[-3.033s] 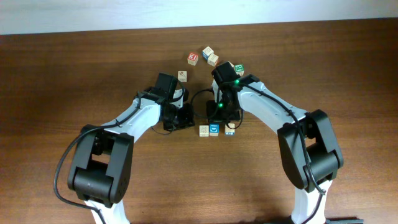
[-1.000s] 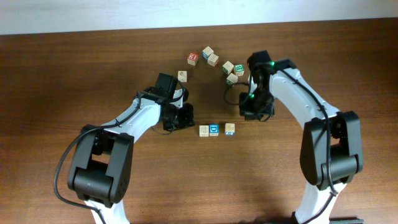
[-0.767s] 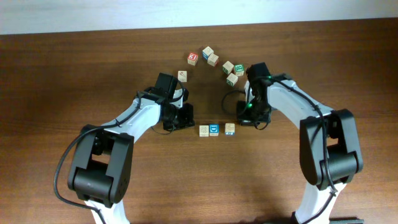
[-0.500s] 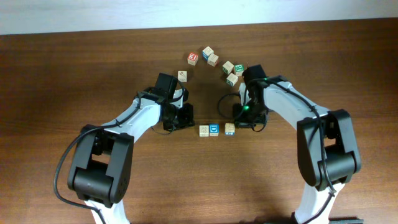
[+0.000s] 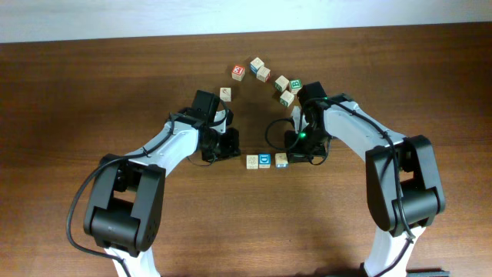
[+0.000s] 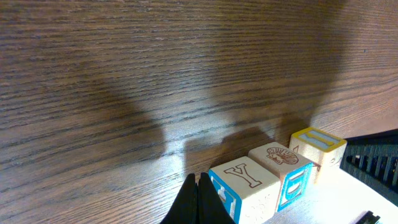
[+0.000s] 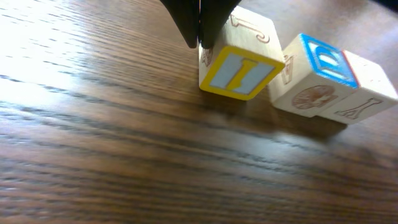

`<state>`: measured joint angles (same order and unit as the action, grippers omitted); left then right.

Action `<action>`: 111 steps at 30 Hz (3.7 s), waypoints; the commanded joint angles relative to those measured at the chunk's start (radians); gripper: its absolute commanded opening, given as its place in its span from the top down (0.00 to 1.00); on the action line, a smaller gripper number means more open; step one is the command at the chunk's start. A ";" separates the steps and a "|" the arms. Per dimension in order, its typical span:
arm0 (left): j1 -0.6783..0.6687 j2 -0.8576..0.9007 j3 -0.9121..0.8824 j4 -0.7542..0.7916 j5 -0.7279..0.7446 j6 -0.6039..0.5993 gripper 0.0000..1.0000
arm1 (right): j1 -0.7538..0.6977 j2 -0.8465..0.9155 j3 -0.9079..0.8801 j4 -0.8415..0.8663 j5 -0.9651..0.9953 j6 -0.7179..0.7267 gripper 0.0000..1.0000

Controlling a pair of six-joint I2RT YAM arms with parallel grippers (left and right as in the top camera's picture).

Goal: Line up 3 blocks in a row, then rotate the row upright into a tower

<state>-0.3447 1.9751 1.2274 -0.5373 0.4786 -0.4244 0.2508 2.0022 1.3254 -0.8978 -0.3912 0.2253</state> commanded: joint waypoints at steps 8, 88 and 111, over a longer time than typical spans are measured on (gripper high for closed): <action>0.000 0.007 -0.004 -0.001 0.000 -0.009 1.00 | 0.005 0.000 -0.008 0.005 -0.044 0.048 0.96; 0.000 0.007 -0.004 -0.016 0.015 -0.007 1.00 | -0.015 -0.002 0.137 -0.213 -0.056 -0.013 0.96; -0.042 0.007 -0.004 -0.043 0.021 -0.052 1.00 | -0.013 0.002 0.037 -0.028 0.029 0.249 0.96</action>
<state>-0.3710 1.9751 1.2274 -0.5774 0.4904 -0.4442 0.2150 2.0022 1.3865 -0.9447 -0.3828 0.4183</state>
